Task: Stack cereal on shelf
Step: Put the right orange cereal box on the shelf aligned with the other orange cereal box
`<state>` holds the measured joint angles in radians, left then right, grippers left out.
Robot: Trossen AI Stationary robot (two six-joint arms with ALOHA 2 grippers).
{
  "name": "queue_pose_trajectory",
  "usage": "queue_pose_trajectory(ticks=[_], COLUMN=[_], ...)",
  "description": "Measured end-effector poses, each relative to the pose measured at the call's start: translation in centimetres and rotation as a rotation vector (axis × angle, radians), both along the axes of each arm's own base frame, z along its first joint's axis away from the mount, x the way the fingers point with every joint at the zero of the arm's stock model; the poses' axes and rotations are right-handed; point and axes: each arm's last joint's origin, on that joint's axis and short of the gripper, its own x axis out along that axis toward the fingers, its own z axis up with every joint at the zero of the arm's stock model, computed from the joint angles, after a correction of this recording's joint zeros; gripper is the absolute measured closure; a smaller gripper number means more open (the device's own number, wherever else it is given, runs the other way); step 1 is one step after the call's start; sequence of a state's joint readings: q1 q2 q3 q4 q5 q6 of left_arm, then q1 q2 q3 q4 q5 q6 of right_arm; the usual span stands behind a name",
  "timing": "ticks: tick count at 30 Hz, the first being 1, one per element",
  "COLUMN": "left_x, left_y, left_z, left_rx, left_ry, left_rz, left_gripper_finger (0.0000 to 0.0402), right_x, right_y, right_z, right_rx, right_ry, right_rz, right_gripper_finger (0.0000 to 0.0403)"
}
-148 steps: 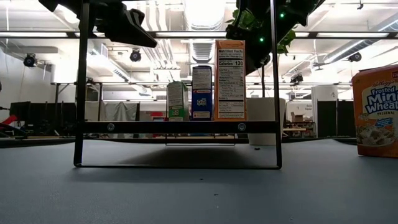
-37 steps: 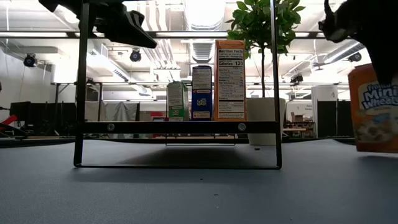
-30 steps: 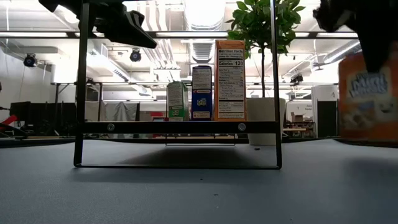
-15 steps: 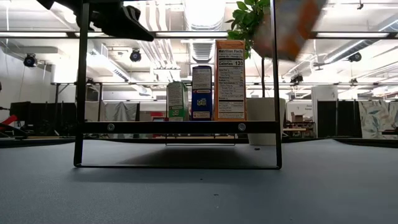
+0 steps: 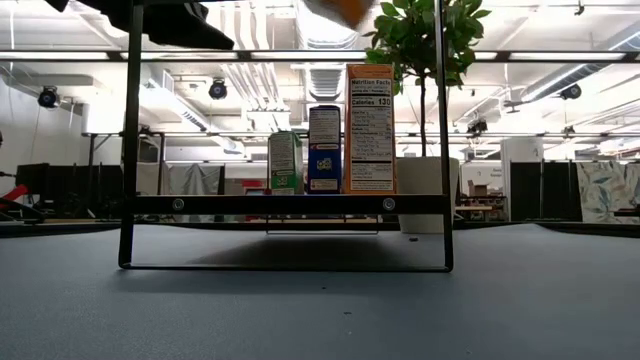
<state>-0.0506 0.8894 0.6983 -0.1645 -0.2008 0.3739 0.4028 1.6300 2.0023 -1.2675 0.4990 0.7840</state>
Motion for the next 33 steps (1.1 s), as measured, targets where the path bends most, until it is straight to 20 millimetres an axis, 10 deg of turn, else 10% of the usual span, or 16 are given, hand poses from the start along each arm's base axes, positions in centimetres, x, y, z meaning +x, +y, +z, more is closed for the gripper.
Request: queue_pose_trajectory(ticks=[18,33], left_x=[-0.3,-0.6], left_y=[0.0,0.0], left_z=[0.1,0.2], left_rx=[-0.054,-0.064], left_ry=[-0.012,-0.011], left_rz=[0.019,0.024], left_gripper_finger=[0.0402,0.0402], right_x=[10.3,13.7], right_y=[-4.0,-5.6], right_z=[-4.5,-10.1], right_rx=[-0.089,-0.091], right_ry=[0.206,0.388], right_rz=[0.238,0.339], right_gripper_finger=[0.0287,0.0279])
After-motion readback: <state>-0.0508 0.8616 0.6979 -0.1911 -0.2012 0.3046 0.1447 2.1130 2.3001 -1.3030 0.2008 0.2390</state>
